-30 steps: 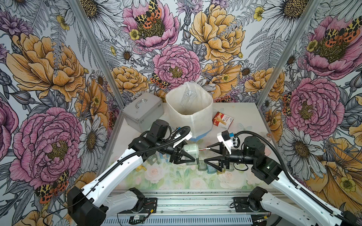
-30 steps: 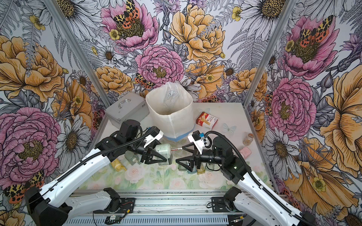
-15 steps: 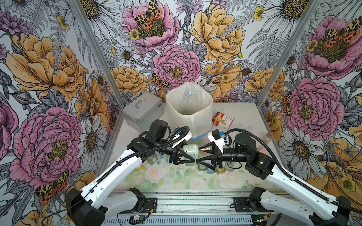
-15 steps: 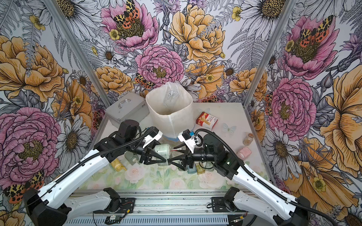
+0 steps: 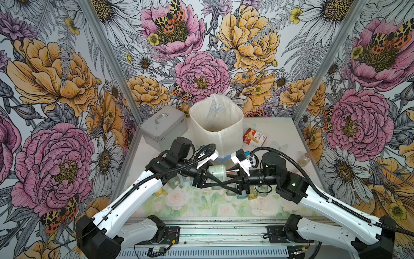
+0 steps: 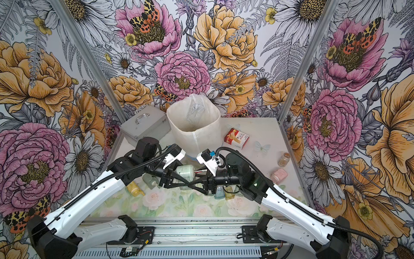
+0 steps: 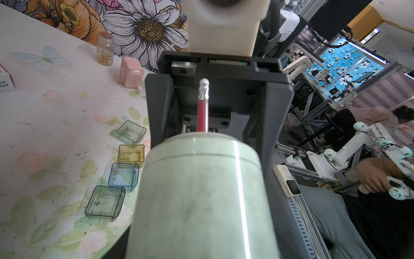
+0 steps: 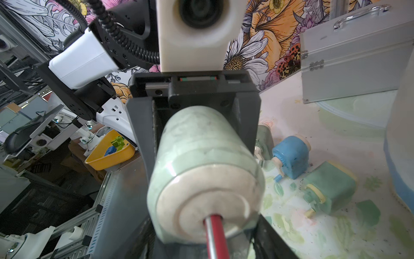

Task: Take out the pencil sharpener tray and clean the shavings
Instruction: Open the container of the pencil sharpener.

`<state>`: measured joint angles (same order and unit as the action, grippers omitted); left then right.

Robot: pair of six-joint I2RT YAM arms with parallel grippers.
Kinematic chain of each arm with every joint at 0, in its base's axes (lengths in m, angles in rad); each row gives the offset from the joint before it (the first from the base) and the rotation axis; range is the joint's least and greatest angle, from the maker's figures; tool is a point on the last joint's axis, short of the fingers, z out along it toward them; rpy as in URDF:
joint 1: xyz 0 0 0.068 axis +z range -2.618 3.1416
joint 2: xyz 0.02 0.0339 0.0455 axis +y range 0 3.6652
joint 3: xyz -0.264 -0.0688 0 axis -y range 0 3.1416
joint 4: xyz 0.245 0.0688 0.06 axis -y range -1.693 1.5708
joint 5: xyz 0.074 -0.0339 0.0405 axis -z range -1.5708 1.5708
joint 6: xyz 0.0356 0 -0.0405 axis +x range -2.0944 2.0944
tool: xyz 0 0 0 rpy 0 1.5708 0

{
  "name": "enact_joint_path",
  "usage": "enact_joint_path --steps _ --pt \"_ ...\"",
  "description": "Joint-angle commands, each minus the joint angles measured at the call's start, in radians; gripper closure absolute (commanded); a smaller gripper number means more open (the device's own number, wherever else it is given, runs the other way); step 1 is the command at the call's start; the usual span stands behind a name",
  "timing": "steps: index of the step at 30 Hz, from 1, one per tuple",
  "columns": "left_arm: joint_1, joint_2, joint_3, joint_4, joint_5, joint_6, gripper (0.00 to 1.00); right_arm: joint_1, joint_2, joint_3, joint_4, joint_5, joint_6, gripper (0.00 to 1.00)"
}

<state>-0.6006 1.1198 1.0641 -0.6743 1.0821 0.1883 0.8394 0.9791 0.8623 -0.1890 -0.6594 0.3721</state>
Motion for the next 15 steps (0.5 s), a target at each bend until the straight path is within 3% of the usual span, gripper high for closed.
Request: enact_joint_path --steps 1,15 --pt "0.008 -0.013 0.043 0.036 0.063 0.004 1.0 0.01 0.015 0.029 0.016 -0.02 0.017 0.39" --pt "0.048 -0.051 0.044 0.037 0.093 0.011 1.0 0.01 -0.046 0.02 -0.017 -0.067 0.015 0.43"
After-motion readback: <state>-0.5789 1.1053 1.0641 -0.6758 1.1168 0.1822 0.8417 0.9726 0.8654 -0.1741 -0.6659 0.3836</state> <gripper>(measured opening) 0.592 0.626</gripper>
